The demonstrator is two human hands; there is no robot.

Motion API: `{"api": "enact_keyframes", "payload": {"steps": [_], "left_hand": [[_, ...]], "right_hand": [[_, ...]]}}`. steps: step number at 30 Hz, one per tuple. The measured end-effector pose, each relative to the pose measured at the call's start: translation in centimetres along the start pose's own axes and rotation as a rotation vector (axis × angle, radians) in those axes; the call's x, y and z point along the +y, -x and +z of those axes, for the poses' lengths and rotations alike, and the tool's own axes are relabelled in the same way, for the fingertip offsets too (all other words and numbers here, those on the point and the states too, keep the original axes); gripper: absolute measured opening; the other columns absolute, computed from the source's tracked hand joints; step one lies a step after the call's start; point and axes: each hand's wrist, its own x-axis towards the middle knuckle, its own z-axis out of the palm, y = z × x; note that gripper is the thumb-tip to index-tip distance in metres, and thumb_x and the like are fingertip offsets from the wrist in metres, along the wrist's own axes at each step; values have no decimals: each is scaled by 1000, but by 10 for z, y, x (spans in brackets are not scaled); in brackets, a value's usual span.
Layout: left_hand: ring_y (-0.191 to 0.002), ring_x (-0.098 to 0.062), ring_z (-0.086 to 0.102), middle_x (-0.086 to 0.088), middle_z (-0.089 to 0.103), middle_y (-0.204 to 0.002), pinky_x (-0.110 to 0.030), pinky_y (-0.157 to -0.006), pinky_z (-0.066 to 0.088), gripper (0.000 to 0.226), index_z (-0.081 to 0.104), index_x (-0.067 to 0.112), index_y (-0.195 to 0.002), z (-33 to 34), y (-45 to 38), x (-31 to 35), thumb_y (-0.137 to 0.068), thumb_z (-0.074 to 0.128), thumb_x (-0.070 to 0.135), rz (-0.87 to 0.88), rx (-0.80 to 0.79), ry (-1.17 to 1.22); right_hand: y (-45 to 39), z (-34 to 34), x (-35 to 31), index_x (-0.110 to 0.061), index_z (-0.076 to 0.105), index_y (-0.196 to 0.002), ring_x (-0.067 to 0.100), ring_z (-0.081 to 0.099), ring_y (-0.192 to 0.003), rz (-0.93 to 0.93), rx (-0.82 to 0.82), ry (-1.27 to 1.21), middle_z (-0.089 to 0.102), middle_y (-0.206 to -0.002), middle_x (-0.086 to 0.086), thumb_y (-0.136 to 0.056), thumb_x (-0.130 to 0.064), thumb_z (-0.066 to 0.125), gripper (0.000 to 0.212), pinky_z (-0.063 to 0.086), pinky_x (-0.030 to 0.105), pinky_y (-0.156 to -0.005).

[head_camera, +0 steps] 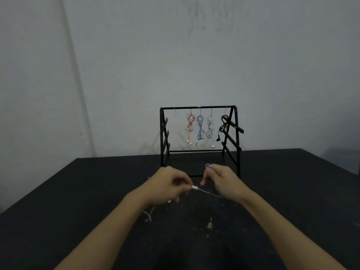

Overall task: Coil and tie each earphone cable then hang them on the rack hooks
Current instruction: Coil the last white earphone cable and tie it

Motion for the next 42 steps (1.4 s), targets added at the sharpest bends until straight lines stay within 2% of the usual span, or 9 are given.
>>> {"api": "enact_keyframes", "payload": {"steps": [9, 14, 17, 23, 26, 28, 31, 39, 42], "left_hand": [[-40, -6, 56, 5, 64, -71, -15, -47, 46, 6, 65, 18, -81, 8, -17, 16, -83, 68, 23, 69, 551, 234], [-43, -9, 55, 0, 65, -66, -15, -43, 41, 9, 70, 9, -85, 20, -16, 19, -82, 68, 18, -52, 654, 643], [-49, -7, 58, -3, 70, -78, -16, -41, 40, 19, 70, 10, -100, 27, -16, 26, -84, 66, 19, -117, 602, 895], [-75, -7, 66, 3, 58, -120, -19, -60, 52, 51, 43, 28, -134, 40, -10, 25, -89, 59, 11, 15, 428, 773], [-65, -8, 64, 2, 59, -110, -20, -57, 51, 56, 38, 28, -135, 45, -6, 12, -87, 61, 7, -25, 470, 668], [-54, -8, 59, 0, 64, -92, -22, -51, 47, 29, 58, 20, -119, 48, -1, 3, -90, 58, 15, -57, 434, 513], [-47, -11, 53, -2, 60, -66, -18, -49, 42, 23, 68, 12, -95, 55, 8, -11, -96, 47, 22, -94, 287, 487], [-49, -7, 50, 5, 53, -60, -18, -53, 40, 28, 65, 18, -97, 36, 33, -28, -99, 40, 28, -141, -234, 464], [-49, -4, 50, 7, 53, -62, -18, -52, 40, 24, 66, 23, -94, 28, 31, -29, -98, 44, 30, -166, -269, 313]], "right_hand": [[9, 19, -29, -11, 55, -88, -1, 32, -41, -26, -55, -594, 39, -53, -7, -103, -23, 26, 35, 25, 14, -41], [12, 23, -37, -17, 58, -87, -3, 42, -46, -153, -67, -439, 49, -47, -16, -102, -18, 32, 31, 32, 8, -45], [10, 27, -36, -14, 64, -96, -4, 51, -50, -111, 19, -523, 59, -53, -15, -100, -17, 38, 27, 38, 8, -47], [2, 25, -33, -9, 64, -94, 14, 45, -63, 128, 72, -911, 49, -79, 10, -101, -22, 35, 32, 42, 22, -53], [1, 19, -33, -5, 58, -92, 15, 44, -66, 175, 34, -1102, 59, -85, 10, -102, -21, 32, 32, 37, 26, -58], [0, 14, -31, -8, 53, -84, 16, 51, -73, 170, 21, -1195, 67, -90, 9, -102, -20, 30, 31, 40, 28, -65], [-2, 9, -28, -12, 47, -79, 21, 59, -72, 199, 20, -1286, 61, -66, 5, -101, -18, 28, 30, 44, 32, -72], [-9, -3, -9, -10, 44, -78, 16, 39, -58, 297, 176, -1315, 35, -57, 2, -101, -14, 30, 27, 47, 32, -72], [-3, 0, -11, -11, 45, -81, 7, 32, -44, 343, 88, -1271, 34, -52, -3, -101, -19, 32, 26, 40, 19, -44]]}}
